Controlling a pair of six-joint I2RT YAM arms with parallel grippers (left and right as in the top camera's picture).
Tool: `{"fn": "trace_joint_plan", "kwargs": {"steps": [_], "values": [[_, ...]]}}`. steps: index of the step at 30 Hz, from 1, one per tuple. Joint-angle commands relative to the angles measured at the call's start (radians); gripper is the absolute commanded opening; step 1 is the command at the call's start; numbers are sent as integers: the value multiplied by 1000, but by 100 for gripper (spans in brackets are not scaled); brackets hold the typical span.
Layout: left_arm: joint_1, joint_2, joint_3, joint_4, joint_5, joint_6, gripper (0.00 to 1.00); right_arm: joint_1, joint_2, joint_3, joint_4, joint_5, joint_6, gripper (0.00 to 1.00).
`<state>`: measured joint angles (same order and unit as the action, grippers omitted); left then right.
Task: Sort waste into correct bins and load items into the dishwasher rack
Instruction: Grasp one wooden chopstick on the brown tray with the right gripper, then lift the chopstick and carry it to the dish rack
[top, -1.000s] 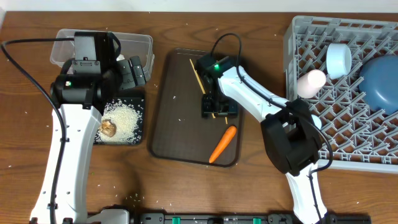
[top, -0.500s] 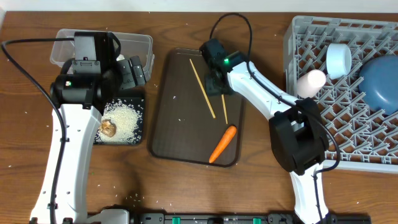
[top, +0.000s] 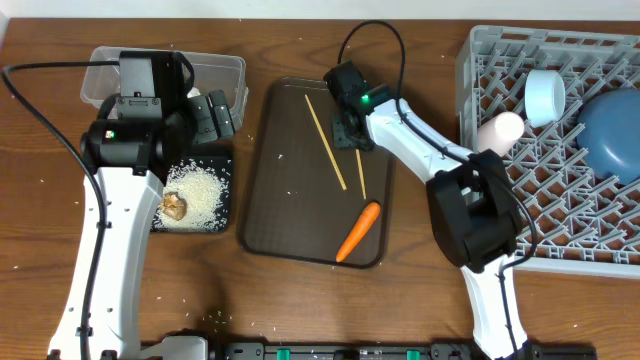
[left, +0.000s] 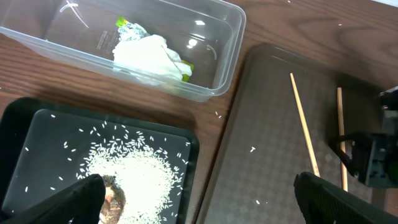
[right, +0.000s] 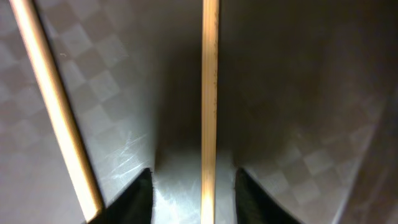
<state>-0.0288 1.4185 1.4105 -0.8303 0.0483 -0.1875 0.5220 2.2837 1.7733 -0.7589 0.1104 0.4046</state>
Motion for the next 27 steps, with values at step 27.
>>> {"fn": "trace_joint_plan", "kwargs": {"steps": [27], "values": [[3, 7, 4, -2, -8, -13, 98, -102, -33, 112, -151, -120, -95, 1]]}}
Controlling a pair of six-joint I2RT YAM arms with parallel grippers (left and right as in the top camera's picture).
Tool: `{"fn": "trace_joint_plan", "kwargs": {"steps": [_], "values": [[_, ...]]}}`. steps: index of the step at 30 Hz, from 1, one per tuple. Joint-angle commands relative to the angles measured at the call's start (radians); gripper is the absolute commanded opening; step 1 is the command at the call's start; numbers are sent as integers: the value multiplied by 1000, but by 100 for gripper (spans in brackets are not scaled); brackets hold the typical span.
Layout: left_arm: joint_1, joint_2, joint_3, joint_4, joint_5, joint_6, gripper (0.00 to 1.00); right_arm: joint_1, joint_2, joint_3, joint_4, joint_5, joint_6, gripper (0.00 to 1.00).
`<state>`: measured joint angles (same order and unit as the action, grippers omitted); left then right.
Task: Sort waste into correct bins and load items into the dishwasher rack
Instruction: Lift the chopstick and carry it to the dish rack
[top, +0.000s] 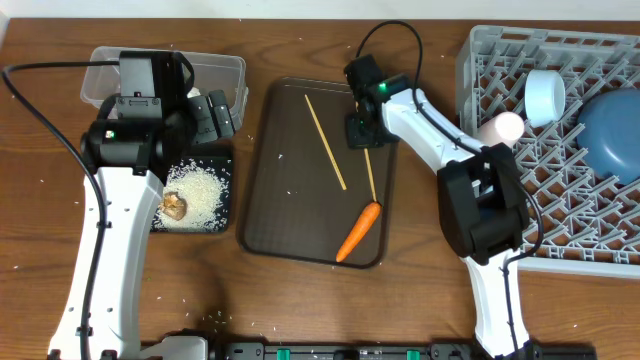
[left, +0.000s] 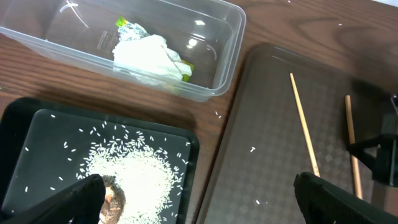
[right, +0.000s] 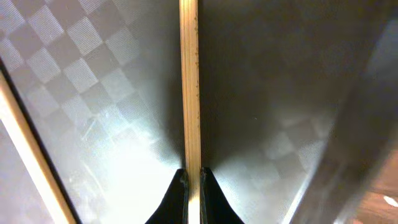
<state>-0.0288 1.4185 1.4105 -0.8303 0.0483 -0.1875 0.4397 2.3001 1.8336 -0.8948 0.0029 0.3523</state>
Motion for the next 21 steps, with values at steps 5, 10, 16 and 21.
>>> {"fn": "trace_joint_plan", "kwargs": {"steps": [5, 10, 16, 21], "values": [[3, 7, 4, -2, -8, -13, 98, -48, -162, 78, -48, -20, -74, 1], [3, 7, 4, -2, -8, -13, 98, -112, -296, 78, -90, -23, -100, 1], [3, 7, 4, -2, -8, -13, 98, -231, -408, 78, -175, -10, -150, 1], [3, 7, 4, -2, -8, -13, 98, -371, -435, 78, -267, -6, -230, 1]]}}
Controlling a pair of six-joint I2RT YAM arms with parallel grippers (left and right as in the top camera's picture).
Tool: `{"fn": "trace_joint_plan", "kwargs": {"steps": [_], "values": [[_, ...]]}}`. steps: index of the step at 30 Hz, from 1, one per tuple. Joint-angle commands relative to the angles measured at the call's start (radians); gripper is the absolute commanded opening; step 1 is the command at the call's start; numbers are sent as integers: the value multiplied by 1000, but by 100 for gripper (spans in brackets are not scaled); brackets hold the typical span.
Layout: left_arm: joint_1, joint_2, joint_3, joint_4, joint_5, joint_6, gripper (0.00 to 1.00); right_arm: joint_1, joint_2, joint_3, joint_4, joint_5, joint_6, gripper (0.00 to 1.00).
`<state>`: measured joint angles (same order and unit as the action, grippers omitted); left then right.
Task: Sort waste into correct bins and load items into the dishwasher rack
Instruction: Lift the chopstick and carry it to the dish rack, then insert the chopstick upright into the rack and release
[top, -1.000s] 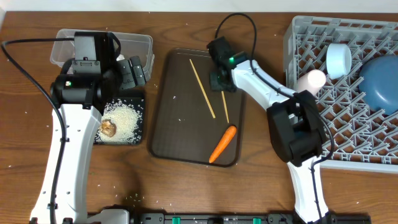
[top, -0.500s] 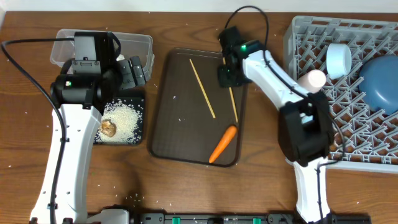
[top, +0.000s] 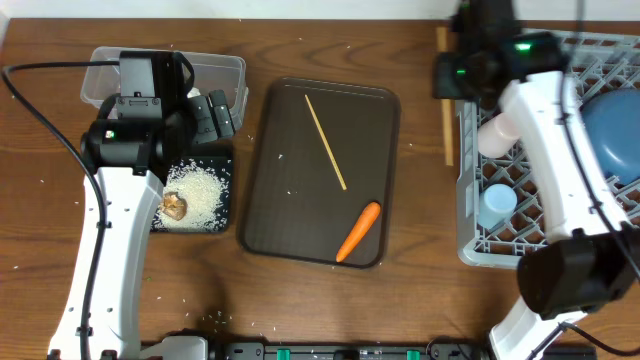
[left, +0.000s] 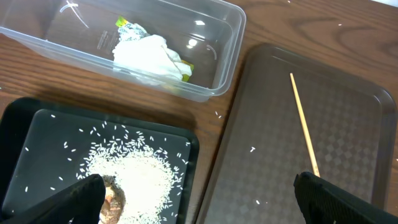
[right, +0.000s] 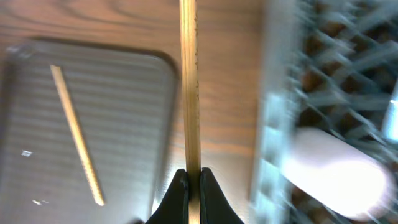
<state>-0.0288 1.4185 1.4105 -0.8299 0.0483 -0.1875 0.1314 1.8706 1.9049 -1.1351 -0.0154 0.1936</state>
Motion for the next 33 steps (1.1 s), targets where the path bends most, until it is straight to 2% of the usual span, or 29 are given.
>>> {"fn": "trace_joint_plan", "kwargs": {"steps": [1, 7, 13, 26, 33], "values": [[3, 7, 4, -2, -8, -13, 98, -94, -5, 6, -53, 12, -83, 1], [3, 7, 4, -2, -8, -13, 98, -253, -5, 5, -182, 12, -156, 1], [3, 7, 4, -2, -8, -13, 98, -351, -4, 4, -277, 11, -211, 1], [3, 7, 4, -2, -8, -13, 98, -371, -3, -93, -301, 70, -230, 1], [3, 7, 4, -2, -8, -13, 98, -375, -3, -176, -290, 132, -187, 1]]}}
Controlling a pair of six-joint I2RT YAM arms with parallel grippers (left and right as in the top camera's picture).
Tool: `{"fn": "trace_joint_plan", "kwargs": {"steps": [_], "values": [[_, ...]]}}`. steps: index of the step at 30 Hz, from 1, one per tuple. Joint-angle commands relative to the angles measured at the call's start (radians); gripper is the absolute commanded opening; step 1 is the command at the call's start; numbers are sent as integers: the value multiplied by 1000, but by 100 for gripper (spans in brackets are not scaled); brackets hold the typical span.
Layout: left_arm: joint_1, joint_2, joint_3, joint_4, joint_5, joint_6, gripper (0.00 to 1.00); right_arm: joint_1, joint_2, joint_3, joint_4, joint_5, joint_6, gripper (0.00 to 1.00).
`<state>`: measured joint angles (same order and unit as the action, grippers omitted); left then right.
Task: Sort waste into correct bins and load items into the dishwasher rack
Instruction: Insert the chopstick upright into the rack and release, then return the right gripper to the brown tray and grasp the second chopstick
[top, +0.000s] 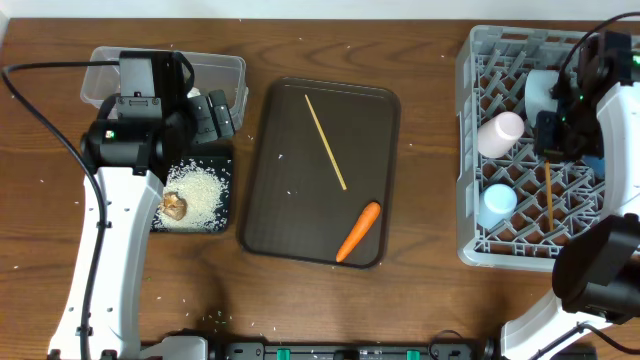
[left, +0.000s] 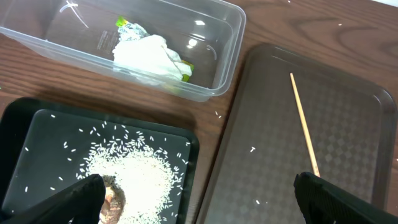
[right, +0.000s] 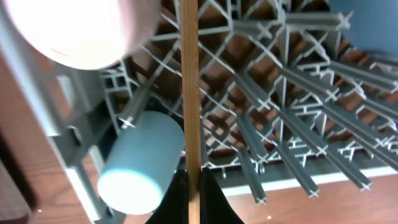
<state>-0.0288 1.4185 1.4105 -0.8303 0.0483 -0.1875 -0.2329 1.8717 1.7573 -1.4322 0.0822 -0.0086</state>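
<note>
My right gripper (right: 188, 193) is shut on a wooden chopstick (right: 188, 87) and holds it over the grey dishwasher rack (top: 490, 245), beside a light blue cup (top: 496, 203) and below a pink cup (top: 500, 131). The held chopstick (top: 548, 196) points toward the rack's front edge. A second chopstick (top: 325, 141) and a carrot (top: 358, 231) lie on the brown tray (top: 262, 205). My left gripper (left: 199, 198) is open, hovering above the black tray of rice (left: 134, 168) and the brown tray's left edge (left: 214, 180).
A clear bin (top: 105, 72) with crumpled white waste (left: 149, 55) stands at the back left. The black tray (top: 215, 226) also holds a brownish lump (top: 175, 205). In the rack sit a white cup (top: 546, 95) and a blue bowl (top: 612, 125).
My right gripper has moved with the chopstick from the table strip between tray and rack's back left corner to over the rack's middle. The left arm has not moved.
My right gripper stood open around a chopstick on the brown tray. It was then shut on that chopstick. Later it held the chopstick off the tray near the rack's back left corner, and now over the rack. The left gripper stayed open throughout.
</note>
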Motion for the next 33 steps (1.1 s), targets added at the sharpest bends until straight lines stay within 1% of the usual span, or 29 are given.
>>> {"fn": "trace_joint_plan", "kwargs": {"steps": [1, 6, 13, 14, 15, 16, 17, 18, 19, 20, 21, 22, 26, 28, 29, 32, 33], "values": [[3, 7, 4, -2, -8, -13, 98, -11, -5, -42, 15, 35, 15, 1], [3, 7, 4, -2, -8, -13, 98, -19, -5, -86, 46, 42, 16, 1], [3, 7, 4, -2, -8, -13, 98, -70, -5, -86, 74, 45, 42, 1], [3, 7, 4, -2, -8, -13, 98, -77, -5, -86, 78, 45, 45, 3], [3, 7, 4, -2, -8, -13, 98, -85, -5, -86, 81, 46, 53, 10], [3, 7, 4, -2, -8, -13, 98, -93, -5, -86, 83, 46, 62, 20], [3, 7, 4, -2, -8, -13, 98, -99, -5, -86, 86, 46, 69, 43], [3, 7, 4, -2, -8, -13, 98, -103, -5, -86, 88, 45, 76, 63], [3, 7, 4, -2, -8, -13, 98, -108, -5, -86, 90, 45, 76, 73], [3, 7, 4, -2, -8, -13, 98, -111, -5, -86, 93, 45, 76, 78], [3, 7, 4, -2, -8, -13, 98, -113, -5, -86, 95, 45, 77, 85], [3, 7, 4, -2, -8, -13, 98, -114, -5, -86, 98, 45, 91, 88], [3, 7, 4, -2, -8, -13, 98, -113, -5, -85, 117, 5, 109, 89], [3, 7, 4, -2, -8, -13, 98, -111, -6, -79, 126, -85, 100, 85], [3, 7, 4, -2, -8, -13, 98, -105, -8, -73, 135, -155, 77, 82], [3, 7, 4, -2, -8, -13, 98, -64, -24, -57, 169, -378, -31, 68], [3, 7, 4, -2, -8, -13, 98, -45, -32, -53, 182, -419, -46, 65]]}}
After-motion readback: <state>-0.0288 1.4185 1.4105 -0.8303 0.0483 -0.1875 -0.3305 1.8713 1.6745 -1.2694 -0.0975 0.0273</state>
